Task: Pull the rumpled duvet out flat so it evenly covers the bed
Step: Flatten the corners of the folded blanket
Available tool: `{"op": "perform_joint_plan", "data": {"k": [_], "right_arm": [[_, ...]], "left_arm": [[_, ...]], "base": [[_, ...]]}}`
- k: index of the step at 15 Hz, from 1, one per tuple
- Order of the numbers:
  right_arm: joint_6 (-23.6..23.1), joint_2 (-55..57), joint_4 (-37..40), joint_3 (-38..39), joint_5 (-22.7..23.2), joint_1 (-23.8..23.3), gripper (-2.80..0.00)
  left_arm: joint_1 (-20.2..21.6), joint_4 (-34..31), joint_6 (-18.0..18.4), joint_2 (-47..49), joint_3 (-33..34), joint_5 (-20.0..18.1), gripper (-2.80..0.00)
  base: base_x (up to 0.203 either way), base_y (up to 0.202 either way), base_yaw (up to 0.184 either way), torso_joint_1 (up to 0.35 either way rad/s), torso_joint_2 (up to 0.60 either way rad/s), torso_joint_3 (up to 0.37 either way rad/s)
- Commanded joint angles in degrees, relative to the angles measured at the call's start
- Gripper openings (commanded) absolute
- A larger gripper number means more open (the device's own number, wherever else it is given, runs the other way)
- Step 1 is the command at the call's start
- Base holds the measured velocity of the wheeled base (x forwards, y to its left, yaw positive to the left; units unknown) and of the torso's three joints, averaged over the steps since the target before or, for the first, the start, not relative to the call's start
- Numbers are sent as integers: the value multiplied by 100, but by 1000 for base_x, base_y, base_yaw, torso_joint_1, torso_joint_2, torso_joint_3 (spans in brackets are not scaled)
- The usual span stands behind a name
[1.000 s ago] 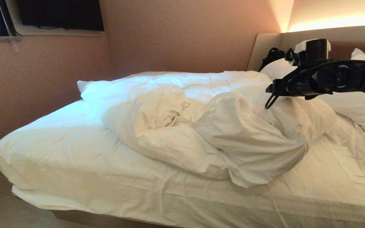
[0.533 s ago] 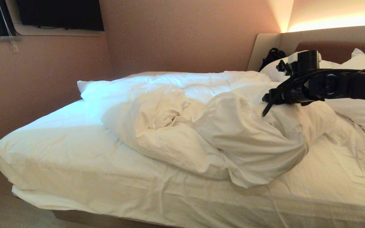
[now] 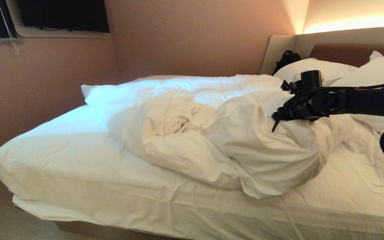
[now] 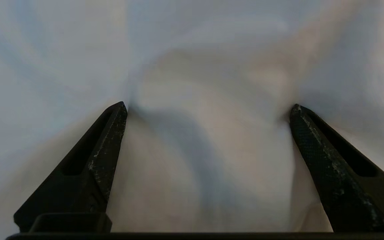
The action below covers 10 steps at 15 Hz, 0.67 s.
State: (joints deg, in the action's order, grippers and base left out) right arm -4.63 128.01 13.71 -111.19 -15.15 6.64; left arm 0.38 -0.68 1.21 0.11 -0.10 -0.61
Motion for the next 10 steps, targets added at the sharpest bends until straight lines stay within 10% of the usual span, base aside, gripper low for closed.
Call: {"op": "perform_joint_plan", "data": {"k": [1,2,3,10], "right_arm": [[-29,93,8,1,-5,4,0],[-21,92,0,1,-5,4,0],[-20,84,8,1,-5,4,-280],[6,-92,13,3,-14,-1,-280]], "left_arm": [[-3,-2,2,-2,1,0,-280],[-3,-2,2,-2,0,0,-280],[-3,-2,2,-2,-7,0,-280],[6,-2,2,-2,1,8,-280]], "base": [[0,0,0,0,0,0],[0,0,0,0,0,0],[0,0,0,0,0,0],[0,0,0,0,0,0]]}}
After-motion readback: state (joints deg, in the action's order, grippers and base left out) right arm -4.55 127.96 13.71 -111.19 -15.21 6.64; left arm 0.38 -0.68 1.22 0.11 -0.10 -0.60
